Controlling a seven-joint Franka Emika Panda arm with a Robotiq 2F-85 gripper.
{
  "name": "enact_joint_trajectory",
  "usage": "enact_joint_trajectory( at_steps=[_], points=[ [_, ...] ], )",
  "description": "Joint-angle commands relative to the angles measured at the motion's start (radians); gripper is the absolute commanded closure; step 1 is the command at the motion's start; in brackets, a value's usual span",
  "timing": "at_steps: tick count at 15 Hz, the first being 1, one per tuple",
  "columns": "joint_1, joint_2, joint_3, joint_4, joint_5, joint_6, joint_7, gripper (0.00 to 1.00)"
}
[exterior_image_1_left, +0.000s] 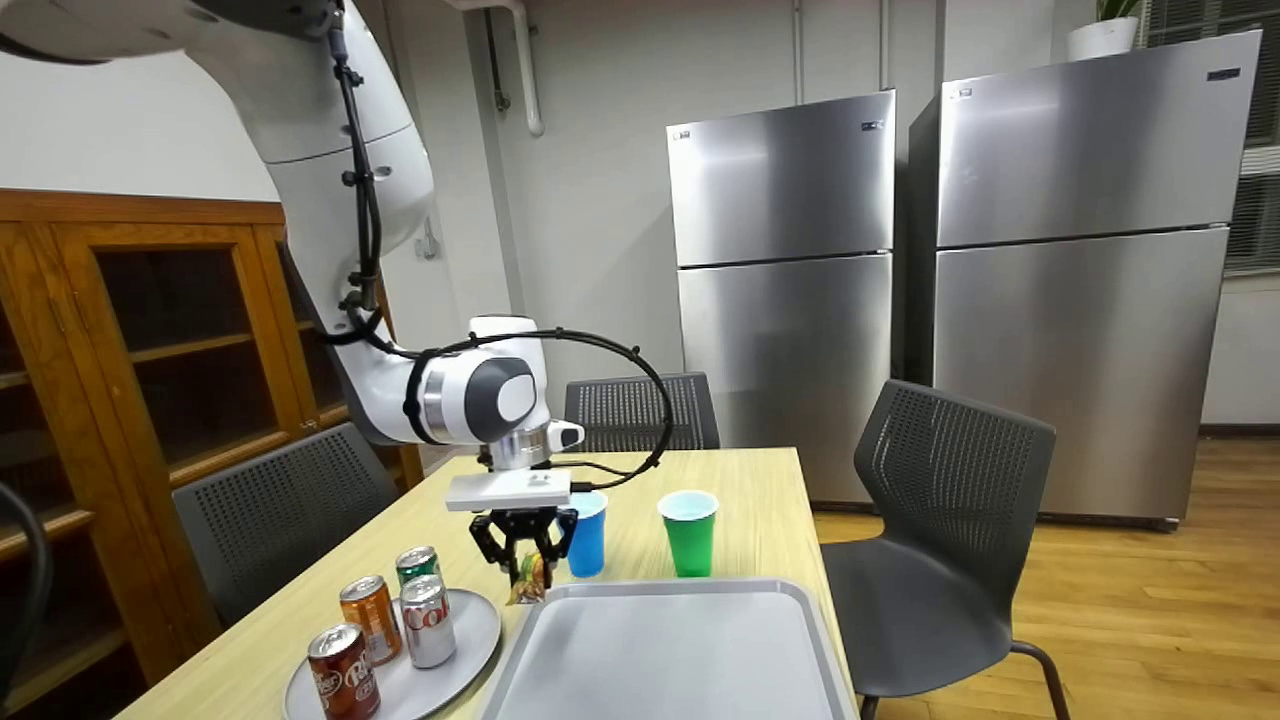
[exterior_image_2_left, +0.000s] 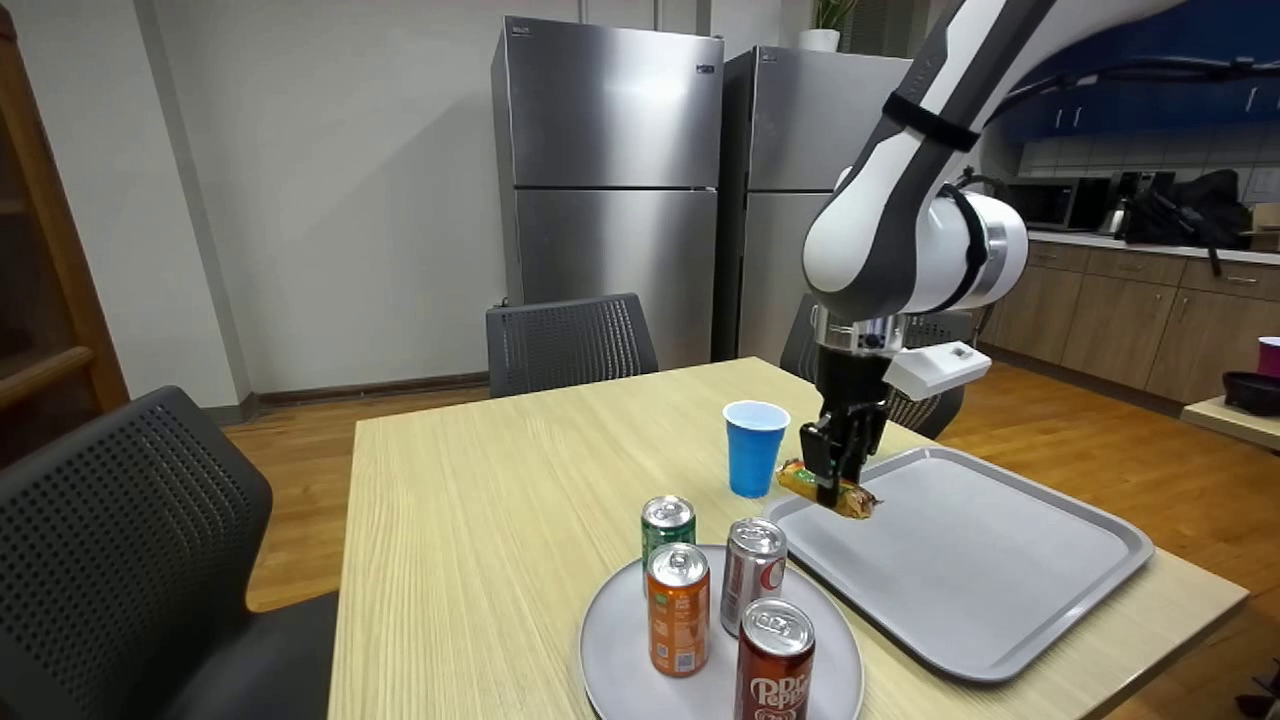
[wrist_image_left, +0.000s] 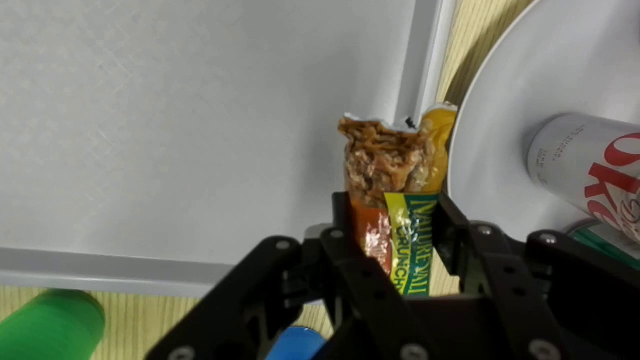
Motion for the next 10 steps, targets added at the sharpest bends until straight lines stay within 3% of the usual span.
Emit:
enact_joint_trajectory(
  at_steps=[1, 10],
  points=[
    [-0.034, 0.044, 0.041, 0.072, -0.013, -0.045, -0.042, 0.83],
    [-0.025, 0.153, 0.075, 0.198, -0.017, -0.05, -0.037, 0.83]
  ],
)
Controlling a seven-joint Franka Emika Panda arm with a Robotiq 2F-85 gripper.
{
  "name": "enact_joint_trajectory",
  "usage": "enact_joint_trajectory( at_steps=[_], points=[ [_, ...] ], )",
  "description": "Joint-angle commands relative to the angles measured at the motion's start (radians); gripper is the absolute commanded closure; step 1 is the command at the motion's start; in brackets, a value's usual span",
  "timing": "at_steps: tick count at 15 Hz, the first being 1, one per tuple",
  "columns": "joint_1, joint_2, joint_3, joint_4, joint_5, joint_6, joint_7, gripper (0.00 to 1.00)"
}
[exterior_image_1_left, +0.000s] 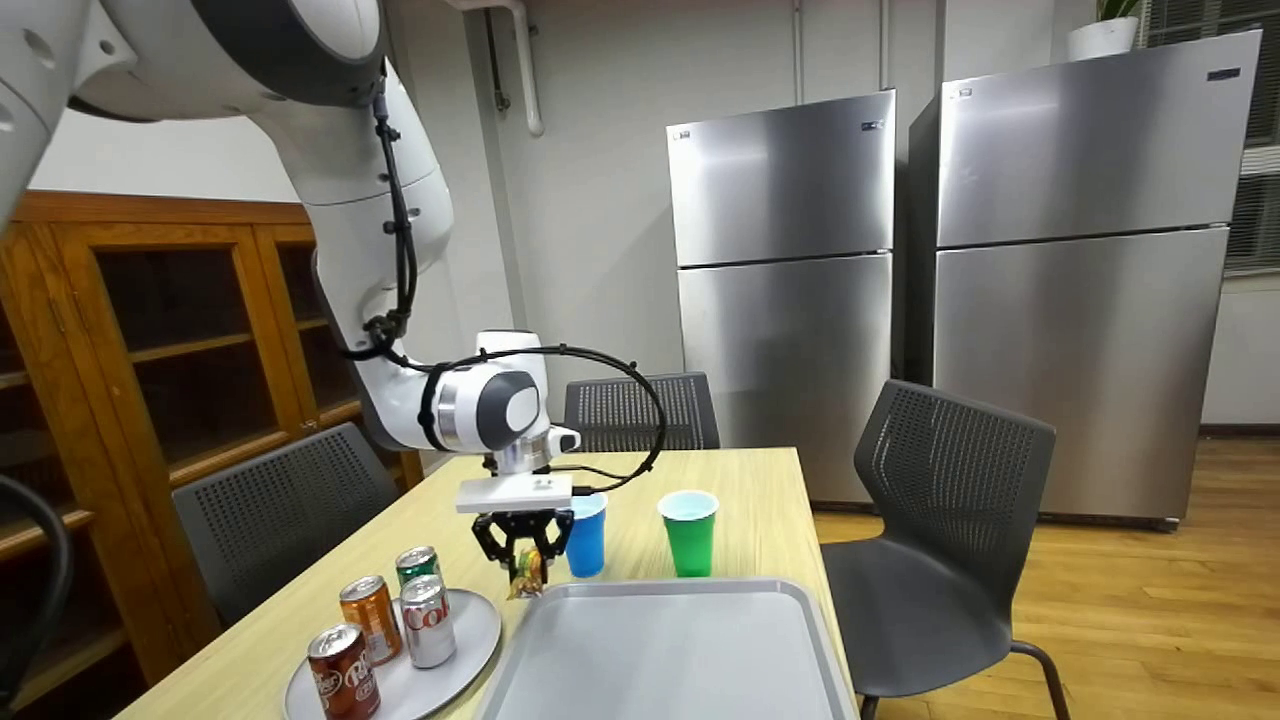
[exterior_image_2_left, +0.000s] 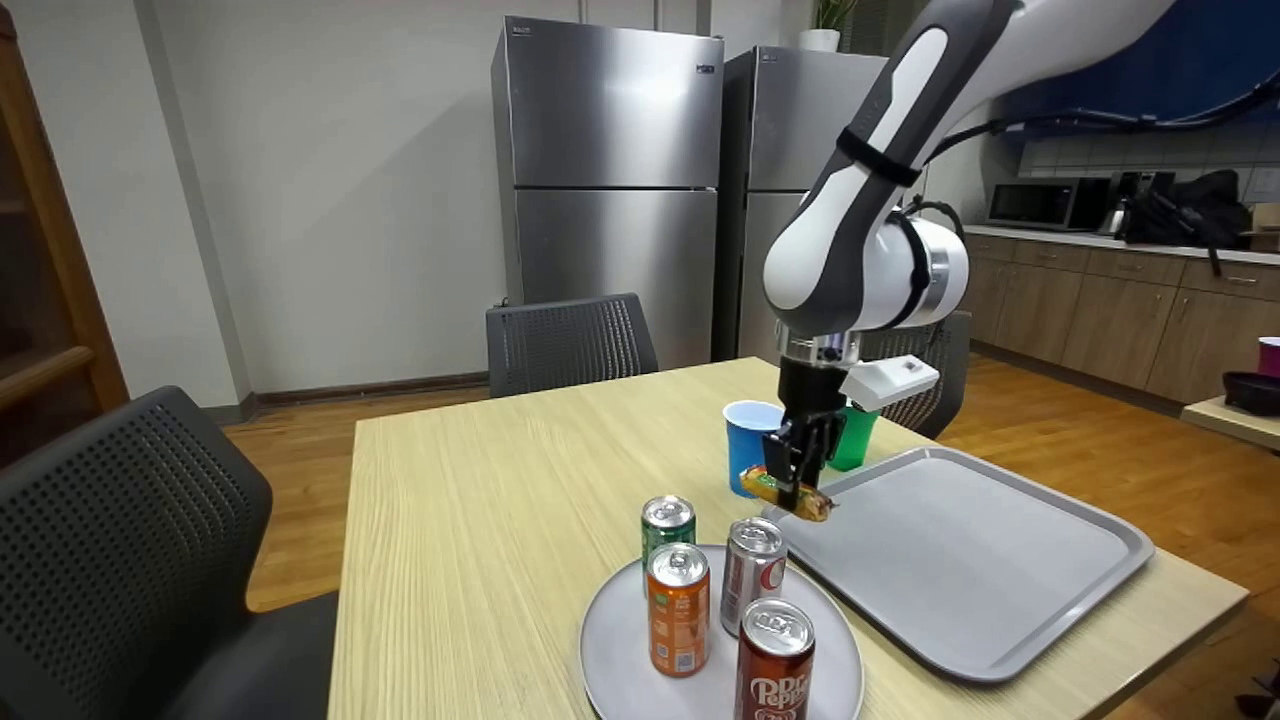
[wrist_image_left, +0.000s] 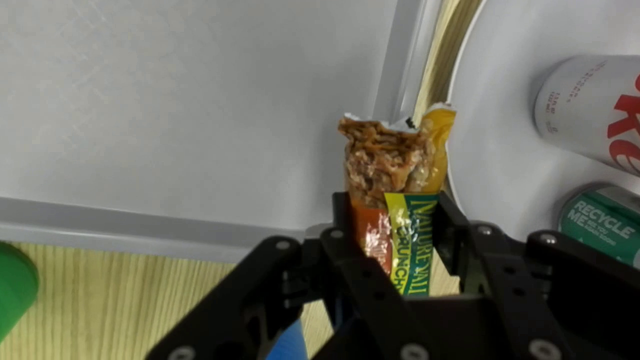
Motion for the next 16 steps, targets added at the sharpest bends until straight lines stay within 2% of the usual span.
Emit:
enact_joint_trajectory(
  at_steps=[1, 16],
  points=[
    [-0.015, 0.038, 0.036, 0.069, -0.019, -0.042, -0.016, 0.83],
    [0.069, 0.177, 0.019, 0.222, -0.091, -0.025, 0.042, 0.83]
  ],
)
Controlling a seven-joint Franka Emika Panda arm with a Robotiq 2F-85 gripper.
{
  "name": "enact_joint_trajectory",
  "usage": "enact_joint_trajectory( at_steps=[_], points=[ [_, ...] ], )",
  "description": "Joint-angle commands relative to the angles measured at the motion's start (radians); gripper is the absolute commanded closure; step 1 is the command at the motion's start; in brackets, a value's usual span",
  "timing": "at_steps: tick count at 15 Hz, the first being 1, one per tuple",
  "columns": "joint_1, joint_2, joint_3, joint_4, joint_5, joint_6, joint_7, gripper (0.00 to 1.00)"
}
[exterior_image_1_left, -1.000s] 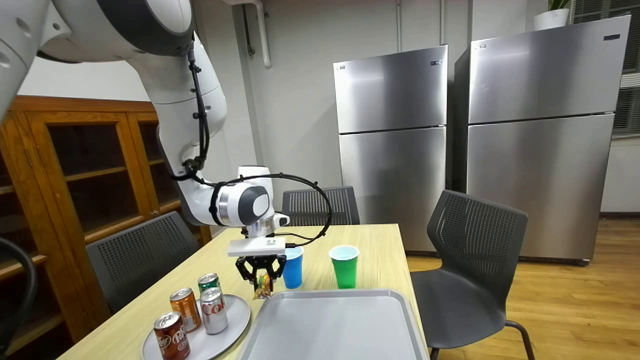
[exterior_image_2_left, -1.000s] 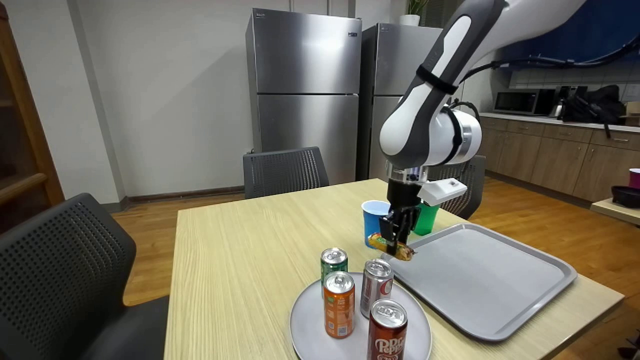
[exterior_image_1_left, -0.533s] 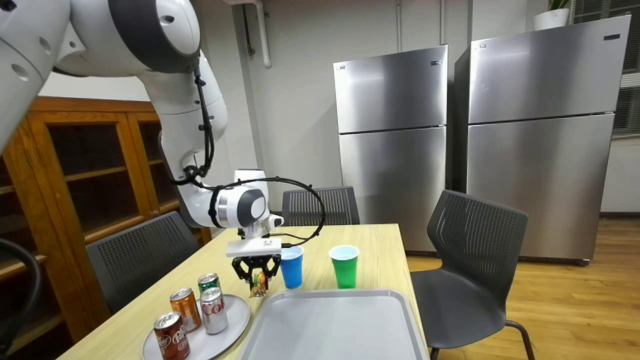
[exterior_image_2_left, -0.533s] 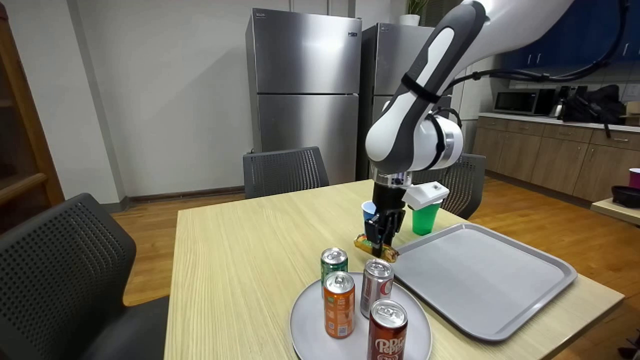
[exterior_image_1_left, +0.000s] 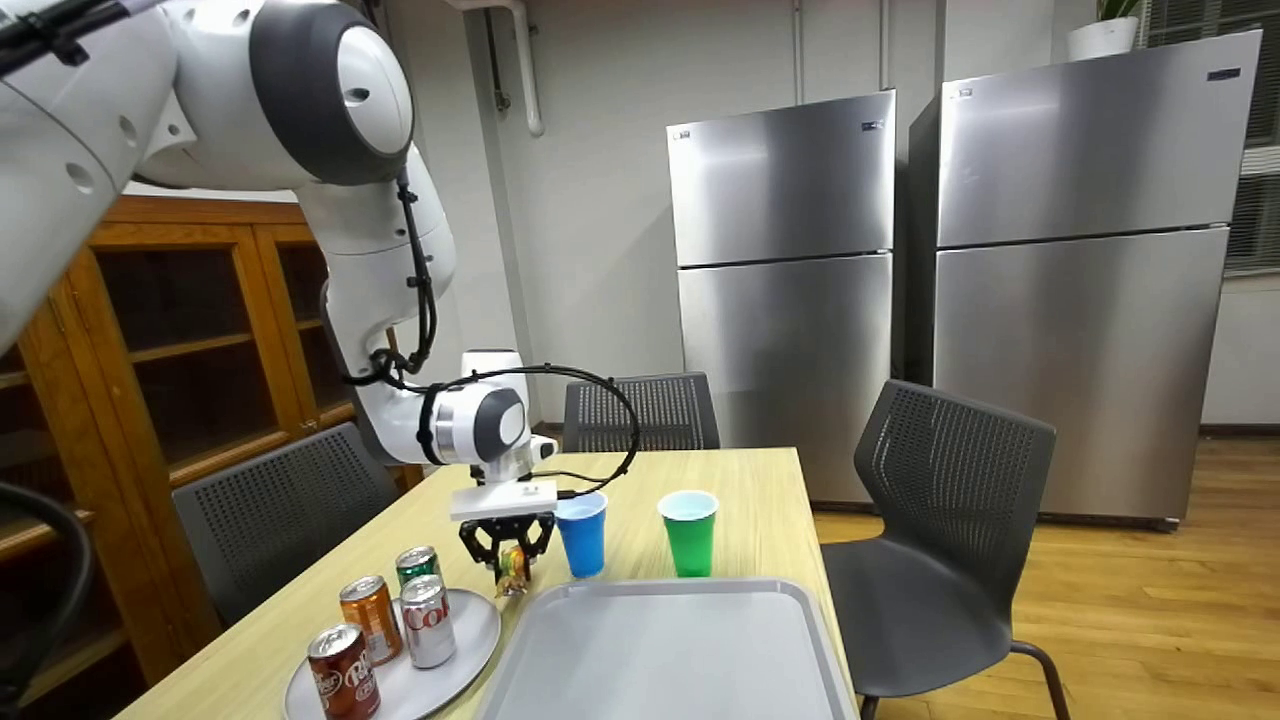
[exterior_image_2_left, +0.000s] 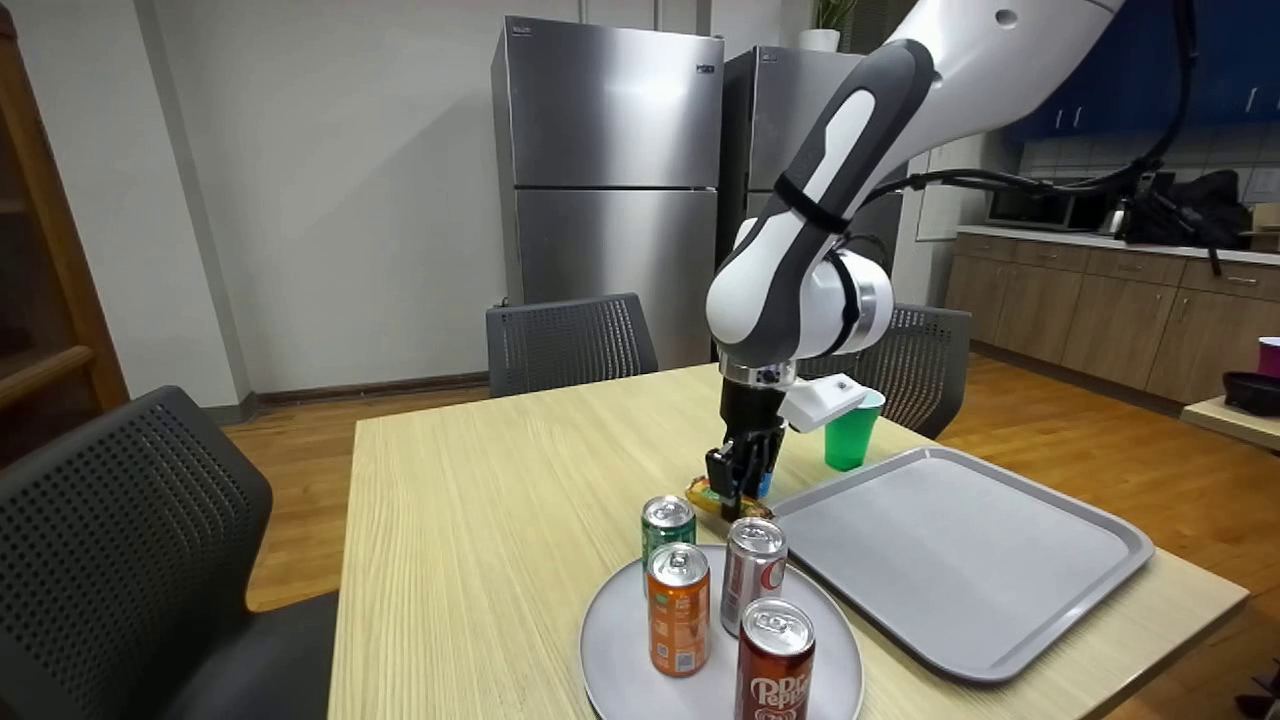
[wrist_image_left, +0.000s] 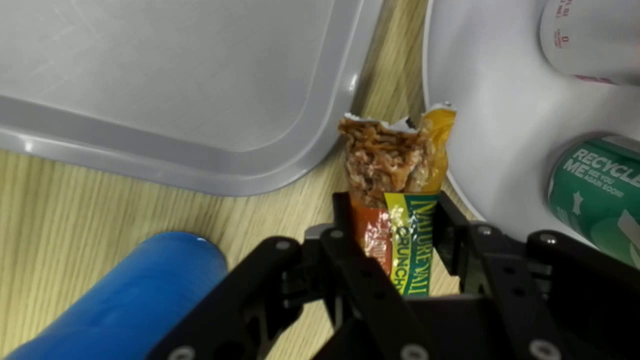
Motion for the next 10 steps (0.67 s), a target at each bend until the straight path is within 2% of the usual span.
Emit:
enact_joint_trajectory(
  at_steps=[1, 9, 10],
  points=[
    [0.02, 0.032, -0.014, 0.055, -0.036, -0.023, 0.036, 0.83],
    [0.017, 0.064, -0.011, 0.098, -0.037, -0.032, 0.034, 0.83],
    [0.013, 0.06, -0.009, 0.097, -0.034, -0.038, 0.032, 0.33]
  ],
)
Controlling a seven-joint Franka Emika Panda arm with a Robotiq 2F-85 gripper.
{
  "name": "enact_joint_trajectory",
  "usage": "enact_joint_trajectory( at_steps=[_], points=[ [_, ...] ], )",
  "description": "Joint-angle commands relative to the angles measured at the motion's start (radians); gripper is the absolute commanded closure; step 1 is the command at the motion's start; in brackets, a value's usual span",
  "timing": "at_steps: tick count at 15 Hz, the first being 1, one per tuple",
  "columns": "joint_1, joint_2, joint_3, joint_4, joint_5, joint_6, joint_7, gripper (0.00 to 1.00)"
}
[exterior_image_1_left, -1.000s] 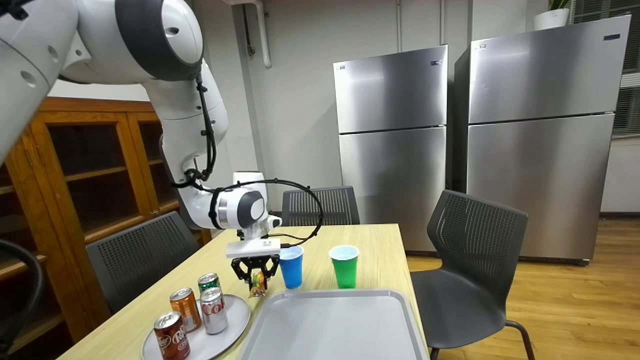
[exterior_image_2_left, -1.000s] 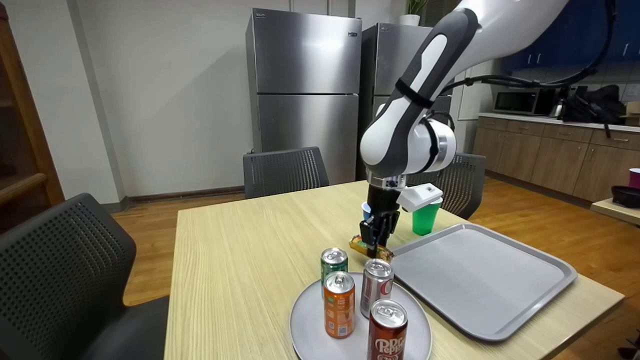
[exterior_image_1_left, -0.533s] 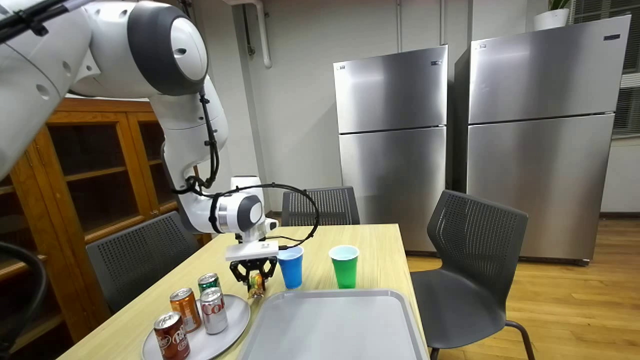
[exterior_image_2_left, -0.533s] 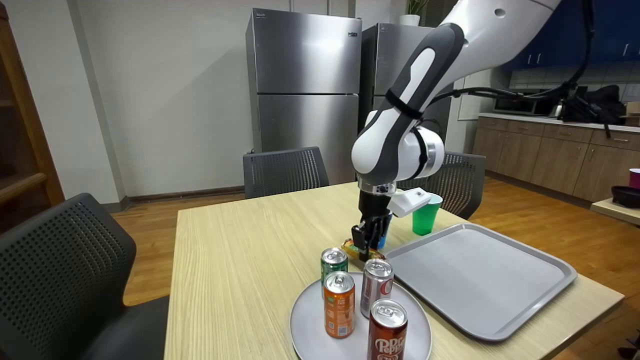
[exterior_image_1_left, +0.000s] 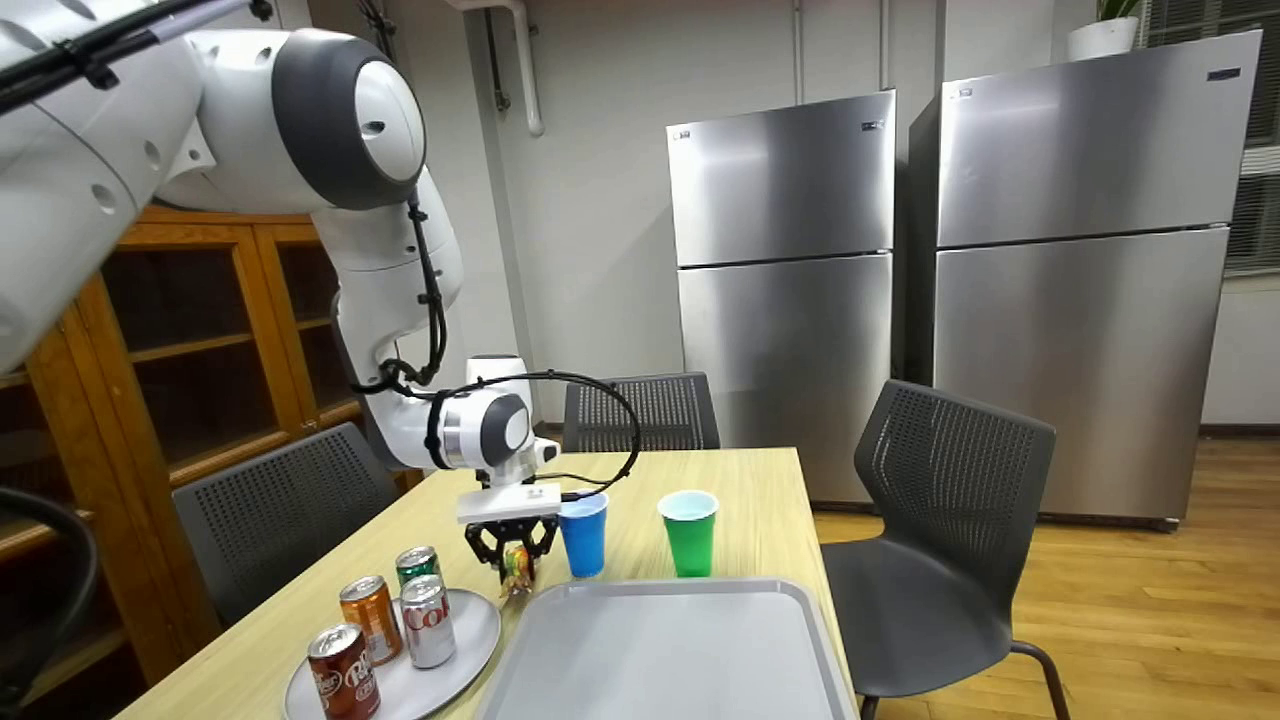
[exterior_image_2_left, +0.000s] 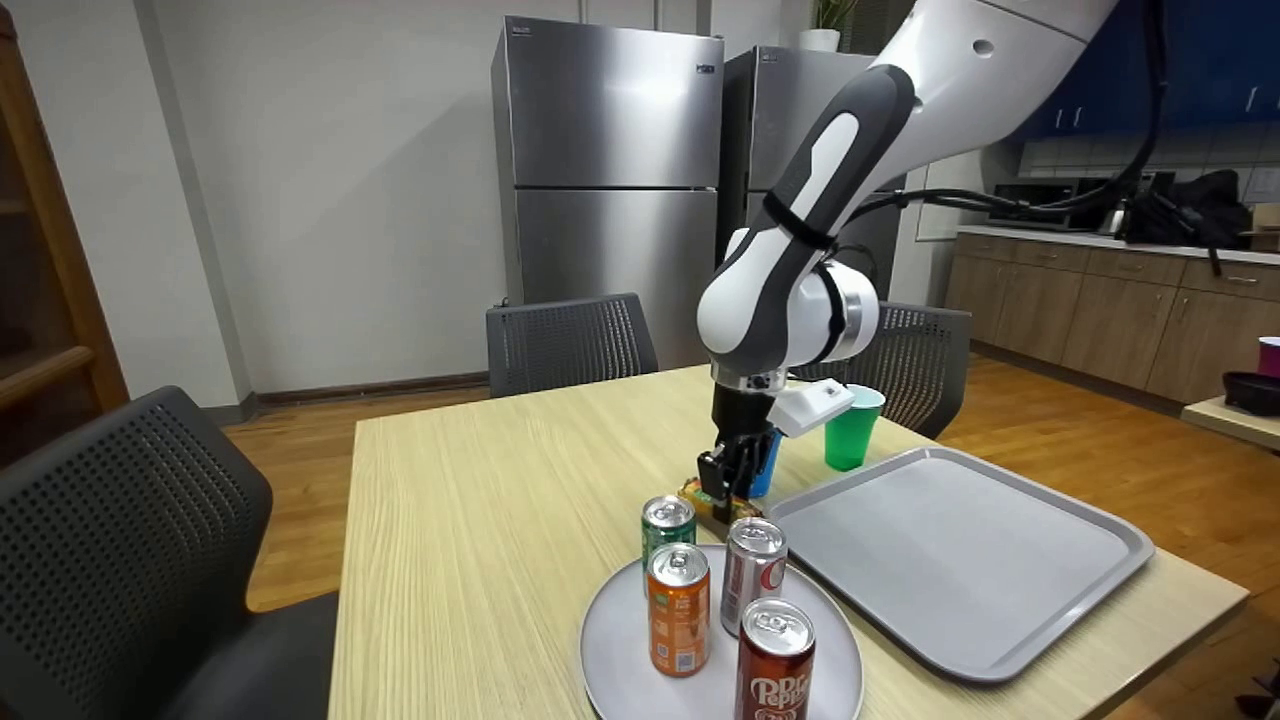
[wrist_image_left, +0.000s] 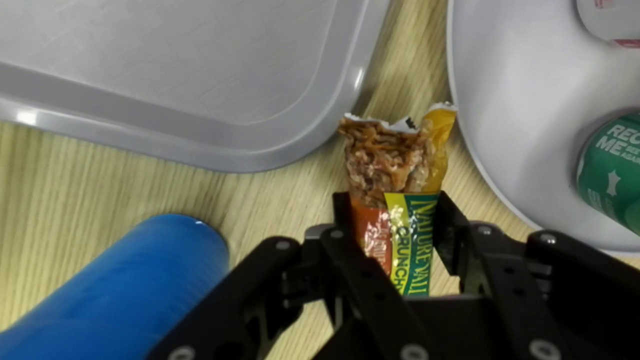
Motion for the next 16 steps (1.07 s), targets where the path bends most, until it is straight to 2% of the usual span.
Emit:
enact_joint_trajectory(
  at_steps=[1, 5, 6, 16],
  points=[
    [0.003, 0.001, -0.002, 0.027, -0.023, -0.039, 0.026, 0.32],
    [-0.018, -0.027, 0.016, 0.006, -0.01, -0.034, 0.011, 0.04],
    [-0.025, -0.034, 0.022, 0.001, -0.007, -0.037, 0.004, 0.01],
    [-0.046, -0.085, 0.042, -0.051, 0.007, -0.033, -0.004, 0.0]
  ],
)
